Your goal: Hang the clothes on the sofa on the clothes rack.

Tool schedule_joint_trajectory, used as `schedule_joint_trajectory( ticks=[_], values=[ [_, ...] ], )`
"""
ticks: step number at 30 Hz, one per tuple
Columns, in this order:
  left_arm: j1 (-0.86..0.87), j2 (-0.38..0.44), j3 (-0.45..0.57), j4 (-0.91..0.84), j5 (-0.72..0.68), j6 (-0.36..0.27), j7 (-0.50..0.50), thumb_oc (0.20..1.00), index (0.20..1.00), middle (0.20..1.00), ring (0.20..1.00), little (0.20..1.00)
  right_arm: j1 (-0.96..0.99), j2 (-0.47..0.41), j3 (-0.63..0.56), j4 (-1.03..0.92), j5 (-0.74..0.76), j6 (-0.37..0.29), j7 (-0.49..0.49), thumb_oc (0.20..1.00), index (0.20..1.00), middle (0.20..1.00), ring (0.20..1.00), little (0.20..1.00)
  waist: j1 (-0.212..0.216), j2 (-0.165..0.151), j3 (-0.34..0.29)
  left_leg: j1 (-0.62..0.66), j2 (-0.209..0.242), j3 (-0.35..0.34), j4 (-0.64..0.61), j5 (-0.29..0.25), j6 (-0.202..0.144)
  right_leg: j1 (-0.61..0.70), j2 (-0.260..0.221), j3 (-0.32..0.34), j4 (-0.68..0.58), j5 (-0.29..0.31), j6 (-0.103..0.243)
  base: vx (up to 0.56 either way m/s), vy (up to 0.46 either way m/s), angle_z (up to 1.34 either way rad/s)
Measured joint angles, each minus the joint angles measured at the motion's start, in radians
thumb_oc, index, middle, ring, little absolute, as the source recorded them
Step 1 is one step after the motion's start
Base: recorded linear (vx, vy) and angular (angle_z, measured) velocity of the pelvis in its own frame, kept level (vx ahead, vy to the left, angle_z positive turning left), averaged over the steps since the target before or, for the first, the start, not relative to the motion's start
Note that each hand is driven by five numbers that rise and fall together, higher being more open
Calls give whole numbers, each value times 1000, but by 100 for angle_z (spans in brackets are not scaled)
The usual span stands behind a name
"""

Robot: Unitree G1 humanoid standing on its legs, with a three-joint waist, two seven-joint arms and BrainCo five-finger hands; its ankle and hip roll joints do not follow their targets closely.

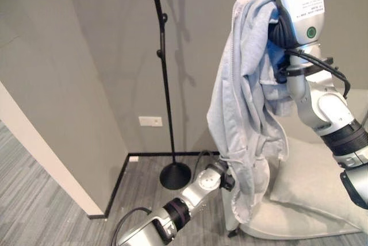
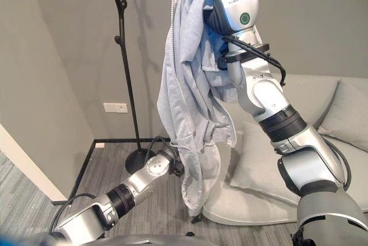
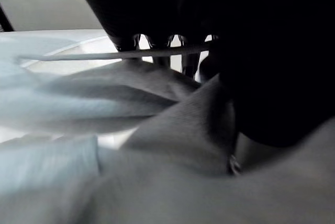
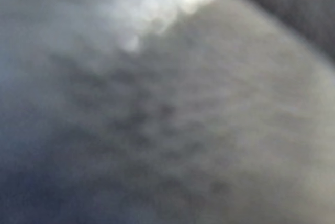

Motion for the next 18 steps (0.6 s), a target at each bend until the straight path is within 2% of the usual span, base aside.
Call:
schedule_joint_trajectory(
  ticks=[4,6,11,14,15,16,17,18],
  values=[
    [19,23,44,-4,4,0,1,200,200,200,200,200,24,-5,-7,0,-2,2,0,200,200,200,200,200,0,5,3,0,-1,-2,-4,-5,3,1,-2,-2,-4,-2,-3,0,0,0],
    [67,61,107,-35,20,1,7,200,200,200,200,200,74,-9,-46,-5,-5,2,-1,200,200,200,200,200,2,10,5,0,0,-6,-5,-5,4,8,-4,-8,-14,-3,-5,-70,11,5],
    [164,169,248,-156,94,-2,51,200,200,200,200,200,188,-99,-116,-34,-16,16,-2,200,200,200,200,200,31,24,27,-9,-4,-7,-5,1,13,10,-8,-10,-14,-2,-1,-110,3,2],
    [219,231,374,-253,152,-10,82,200,200,200,200,200,225,-157,-146,-47,-58,18,1,200,200,200,200,200,40,23,64,-36,-13,-10,15,10,26,-14,-17,-11,5,0,24,-215,32,8],
    [233,240,415,-282,178,-15,96,200,200,200,200,200,227,-175,-146,-48,-79,10,1,200,200,200,200,200,47,33,79,-47,-5,-5,23,7,29,-28,-15,-14,14,-25,49,-109,-16,5],
    [235,251,440,-287,181,-15,107,200,200,200,200,200,230,-175,-146,-48,-82,-1,4,200,200,200,200,200,60,50,95,-58,15,2,26,20,32,-55,-7,-18,116,-57,41,-162,-29,8],
    [256,252,468,-311,205,-14,112,200,200,200,200,200,236,-186,-146,-55,-92,-16,11,200,200,200,200,200,72,72,102,-65,40,-4,27,20,32,-93,17,-27,299,-128,30,-127,-94,16],
    [282,252,500,-354,218,-14,115,200,200,200,200,200,240,-215,-146,-84,-91,-22,23,200,200,200,200,200,83,89,111,-72,63,-9,30,24,26,-108,30,-47,424,-180,31,-102,-86,15]
  ],
)
